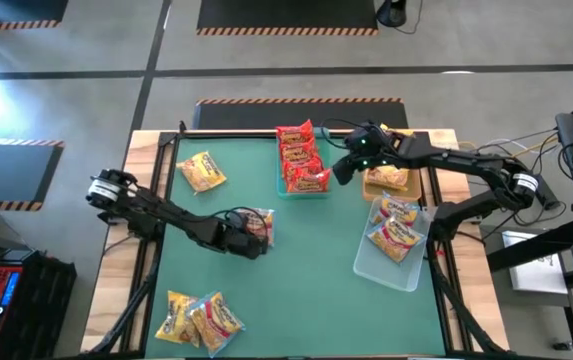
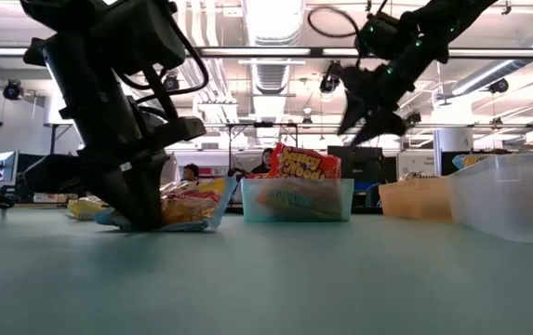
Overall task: Sort Maruchan noodles
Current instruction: Put the blue noodle pack into the transparent bin
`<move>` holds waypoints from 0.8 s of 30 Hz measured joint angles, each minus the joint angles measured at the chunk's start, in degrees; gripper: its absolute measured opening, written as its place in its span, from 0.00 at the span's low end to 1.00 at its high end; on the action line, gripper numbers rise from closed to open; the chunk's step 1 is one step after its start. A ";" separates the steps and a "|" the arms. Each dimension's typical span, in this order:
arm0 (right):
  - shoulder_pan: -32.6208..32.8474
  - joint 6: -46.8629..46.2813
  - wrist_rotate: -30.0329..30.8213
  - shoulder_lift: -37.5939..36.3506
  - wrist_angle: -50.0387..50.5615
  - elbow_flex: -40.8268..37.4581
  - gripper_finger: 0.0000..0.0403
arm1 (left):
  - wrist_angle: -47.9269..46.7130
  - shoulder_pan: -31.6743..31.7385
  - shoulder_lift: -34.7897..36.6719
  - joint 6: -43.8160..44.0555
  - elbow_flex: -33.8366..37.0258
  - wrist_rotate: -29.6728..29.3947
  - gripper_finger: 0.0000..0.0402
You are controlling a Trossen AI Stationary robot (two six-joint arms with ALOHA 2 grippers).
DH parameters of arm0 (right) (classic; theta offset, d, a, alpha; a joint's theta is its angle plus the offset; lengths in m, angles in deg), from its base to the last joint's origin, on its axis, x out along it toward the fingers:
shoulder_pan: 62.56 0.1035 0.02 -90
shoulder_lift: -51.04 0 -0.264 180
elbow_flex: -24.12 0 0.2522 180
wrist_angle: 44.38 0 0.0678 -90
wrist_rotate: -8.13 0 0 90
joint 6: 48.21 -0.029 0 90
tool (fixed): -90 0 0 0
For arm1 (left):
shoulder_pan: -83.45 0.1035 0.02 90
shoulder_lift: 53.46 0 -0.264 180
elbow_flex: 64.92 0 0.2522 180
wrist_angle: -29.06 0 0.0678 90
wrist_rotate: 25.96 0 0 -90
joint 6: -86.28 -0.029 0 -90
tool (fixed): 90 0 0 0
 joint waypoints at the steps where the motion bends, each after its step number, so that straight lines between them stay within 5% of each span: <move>1: 0.34 -0.68 -2.58 0.00 -1.78 0.00 0.54 | -0.05 0.00 -0.04 -1.46 0.00 -0.09 0.09; 17: 4.63 2.32 -5.46 0.00 -8.37 0.00 0.53 | -1.71 -1.03 0.82 -42.34 -0.10 0.87 0.09; 24: 4.61 2.34 -5.46 0.00 -8.02 0.00 0.53 | 0.14 -3.54 7.02 -47.32 -5.44 -13.28 0.09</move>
